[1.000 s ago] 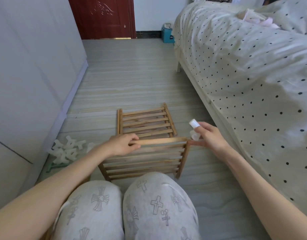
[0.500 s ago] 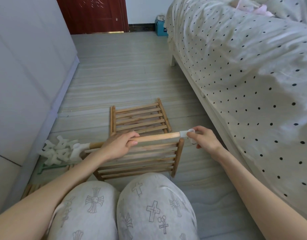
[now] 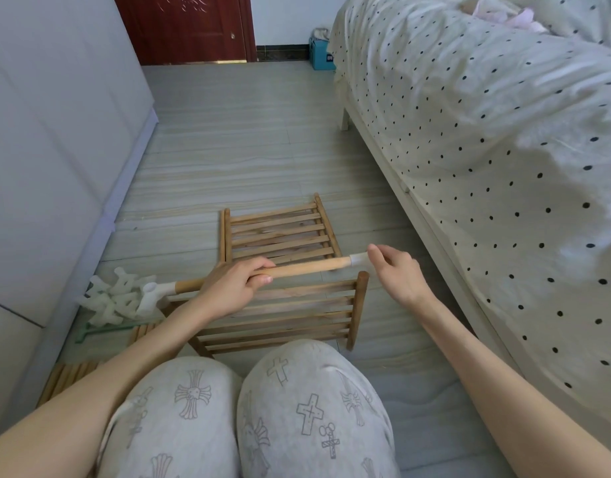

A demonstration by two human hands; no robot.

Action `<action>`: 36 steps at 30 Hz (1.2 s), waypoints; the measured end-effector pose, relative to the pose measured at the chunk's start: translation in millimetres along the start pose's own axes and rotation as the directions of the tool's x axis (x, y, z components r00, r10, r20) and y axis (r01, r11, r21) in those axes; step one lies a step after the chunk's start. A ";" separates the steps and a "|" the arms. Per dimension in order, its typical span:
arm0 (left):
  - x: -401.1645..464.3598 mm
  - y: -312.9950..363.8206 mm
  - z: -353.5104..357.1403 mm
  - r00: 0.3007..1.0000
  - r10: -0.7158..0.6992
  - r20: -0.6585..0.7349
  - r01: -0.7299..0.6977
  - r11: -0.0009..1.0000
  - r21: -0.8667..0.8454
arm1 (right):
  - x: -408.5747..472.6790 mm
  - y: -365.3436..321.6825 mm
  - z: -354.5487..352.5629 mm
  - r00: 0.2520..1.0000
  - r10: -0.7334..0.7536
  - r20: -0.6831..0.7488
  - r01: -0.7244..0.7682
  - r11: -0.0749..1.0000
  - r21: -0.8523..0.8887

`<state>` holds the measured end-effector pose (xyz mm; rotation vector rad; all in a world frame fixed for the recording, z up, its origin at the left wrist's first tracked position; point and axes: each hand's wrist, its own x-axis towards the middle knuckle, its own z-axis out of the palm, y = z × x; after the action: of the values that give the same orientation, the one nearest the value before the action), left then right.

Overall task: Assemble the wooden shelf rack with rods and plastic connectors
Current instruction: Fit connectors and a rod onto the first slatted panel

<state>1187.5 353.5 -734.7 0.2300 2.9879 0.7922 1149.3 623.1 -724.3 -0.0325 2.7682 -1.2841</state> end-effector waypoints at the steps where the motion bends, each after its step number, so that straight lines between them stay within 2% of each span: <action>1: -0.4 0.3 -1.4 1.000 -0.010 -0.003 0.010 1.000 -0.017 | -0.3 -1.2 -0.5 1.000 -0.012 0.009 0.012 1.000 0.017; 5: -2.9 1.4 -4.3 1.000 -0.022 0.001 0.022 0.997 -0.073 | -1.6 -2.6 2.1 0.998 -0.034 0.050 0.028 0.993 0.116; 11: -4.7 0.7 -12.8 0.997 -0.060 -0.038 0.054 0.988 -0.147 | -9.0 -26.6 10.2 0.991 -0.123 -0.055 0.133 0.957 0.259; 16: -9.3 -14.1 -16.5 0.993 -0.069 -0.095 0.027 0.921 -0.389 | -2.9 -62.6 -4.6 0.970 -0.244 -0.004 0.223 0.880 0.420; 18: -11.3 -21.8 -15.8 0.991 -0.085 -0.104 0.023 0.869 -0.494 | 2.4 -73.5 -10.6 0.953 -0.303 0.015 0.269 0.866 0.421; 20: -14.0 -26.5 -14.9 0.986 -0.125 -0.114 0.029 0.786 -0.617 | 6.4 -77.2 -13.3 0.936 -0.352 0.018 0.330 0.891 0.311; 22: -17.8 -30.6 -11.1 0.976 -0.195 -0.098 0.073 0.712 -0.699 | 9.7 -69.6 -12.2 0.902 -0.429 0.040 0.427 0.903 0.051; 24: -22.9 -35.6 -3.1 0.967 -0.252 -0.041 0.153 0.698 -0.699 | 10.8 -61.5 -5.4 0.861 -0.491 0.130 0.508 0.842 -0.182; 28: -35.4 -48.4 8.6 0.938 -0.343 0.056 0.298 0.712 -0.636 | 8.4 -71.1 25.4 0.740 -0.630 0.235 0.673 0.693 -0.260; 30: -38.3 -50.5 -3.8 0.914 -0.402 0.061 0.330 0.647 -0.687 | 8.9 -79.3 44.9 0.707 -0.641 0.299 0.707 0.623 -0.334; 33: -36.5 -45.5 -34.7 0.878 -0.478 0.024 0.269 0.452 -0.851 | 4.5 -80.6 75.4 0.682 -0.568 0.461 0.731 0.498 -0.467; 34: -34.4 -43.5 -43.7 0.866 -0.499 0.024 0.275 0.437 -0.856 | 2.0 -78.5 84.4 0.665 -0.564 0.489 0.745 0.462 -0.480; 36: -28.9 -38.3 -52.4 0.851 -0.523 0.050 0.344 0.482 -0.805 | -2.5 -74.0 97.8 0.636 -0.593 0.494 0.770 0.443 -0.459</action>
<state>1206.8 290.5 -708.1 -0.6721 2.2750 2.0059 1159.3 501.0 -730.5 -1.4211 2.8334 -0.2040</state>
